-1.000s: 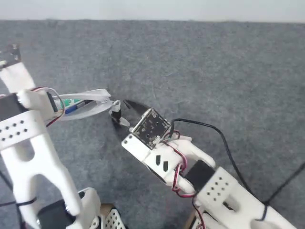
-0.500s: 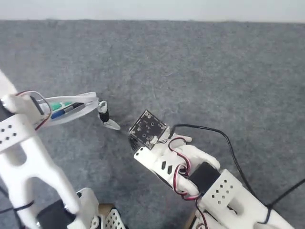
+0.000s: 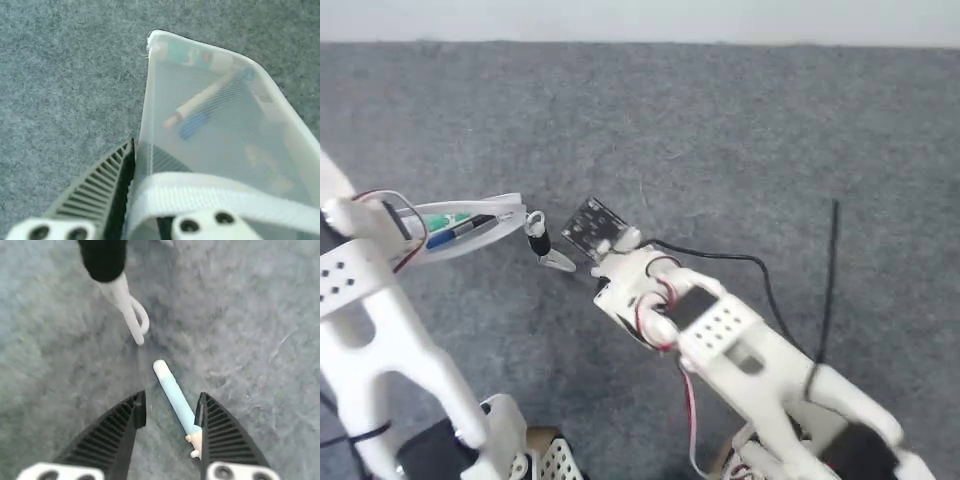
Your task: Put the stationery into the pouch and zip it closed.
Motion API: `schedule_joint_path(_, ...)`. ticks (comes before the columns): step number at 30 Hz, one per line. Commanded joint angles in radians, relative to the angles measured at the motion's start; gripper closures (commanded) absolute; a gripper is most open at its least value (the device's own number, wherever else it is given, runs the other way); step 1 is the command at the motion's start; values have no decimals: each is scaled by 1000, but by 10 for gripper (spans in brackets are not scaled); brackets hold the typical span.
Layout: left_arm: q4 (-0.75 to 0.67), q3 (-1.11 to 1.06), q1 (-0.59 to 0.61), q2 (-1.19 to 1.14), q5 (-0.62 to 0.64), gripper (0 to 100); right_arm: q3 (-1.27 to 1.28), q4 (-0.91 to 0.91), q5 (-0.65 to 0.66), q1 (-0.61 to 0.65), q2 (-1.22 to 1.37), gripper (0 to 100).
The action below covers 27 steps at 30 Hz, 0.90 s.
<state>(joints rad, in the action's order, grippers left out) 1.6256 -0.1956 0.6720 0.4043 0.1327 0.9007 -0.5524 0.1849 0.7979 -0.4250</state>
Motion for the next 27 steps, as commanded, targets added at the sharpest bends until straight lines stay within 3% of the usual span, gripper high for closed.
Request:
schedule_joint_path(1, -23, 51, 12, 14, 17, 991, -146, 15, 21, -13, 162, 843)
schedule_joint_path(17, -31, 50, 51, 14, 14, 991, -371, 12, 23, -61, 539, 845)
schedule_joint_path(21, -34, 48, 51, 14, 14, 991, -414, -58, 23, -62, 590, 845)
schedule_joint_path(27, -35, 48, 51, 14, 14, 991, -448, -74, 21, -59, 622, 998)
